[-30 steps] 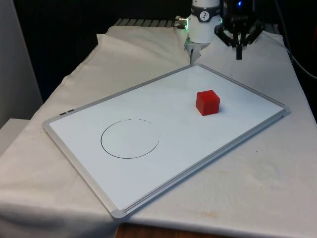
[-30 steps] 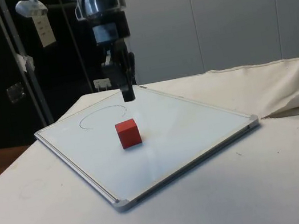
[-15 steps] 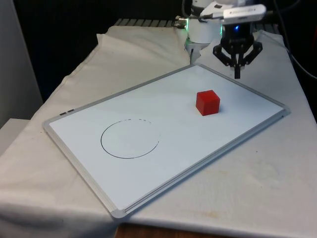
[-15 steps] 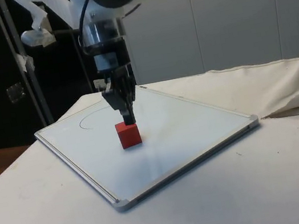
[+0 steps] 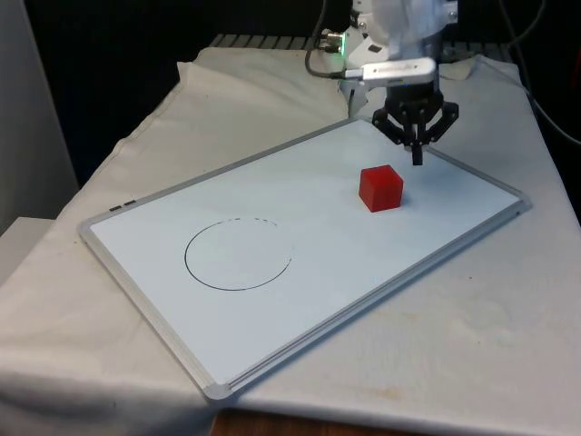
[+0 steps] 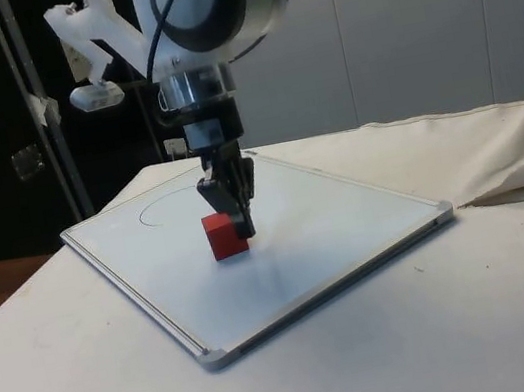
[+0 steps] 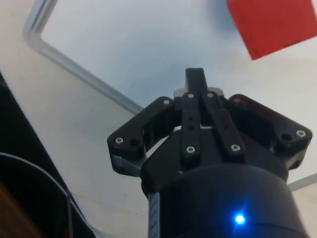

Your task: Push the cube into the marked area.

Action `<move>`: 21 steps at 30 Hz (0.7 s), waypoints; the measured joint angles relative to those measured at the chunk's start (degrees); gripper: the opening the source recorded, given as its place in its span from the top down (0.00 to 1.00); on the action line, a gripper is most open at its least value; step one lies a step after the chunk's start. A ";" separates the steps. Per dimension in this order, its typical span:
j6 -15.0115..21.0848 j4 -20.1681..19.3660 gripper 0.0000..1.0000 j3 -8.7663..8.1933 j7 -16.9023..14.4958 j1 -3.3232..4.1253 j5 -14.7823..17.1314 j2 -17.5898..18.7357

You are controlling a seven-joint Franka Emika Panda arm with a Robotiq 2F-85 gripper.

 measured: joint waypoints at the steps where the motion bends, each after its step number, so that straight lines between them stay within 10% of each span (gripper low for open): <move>1: 0.06 0.17 1.00 -0.11 -0.34 -0.06 0.29 0.40; 21: -2.18 7.16 1.00 -2.52 1.03 -0.57 -0.46 4.70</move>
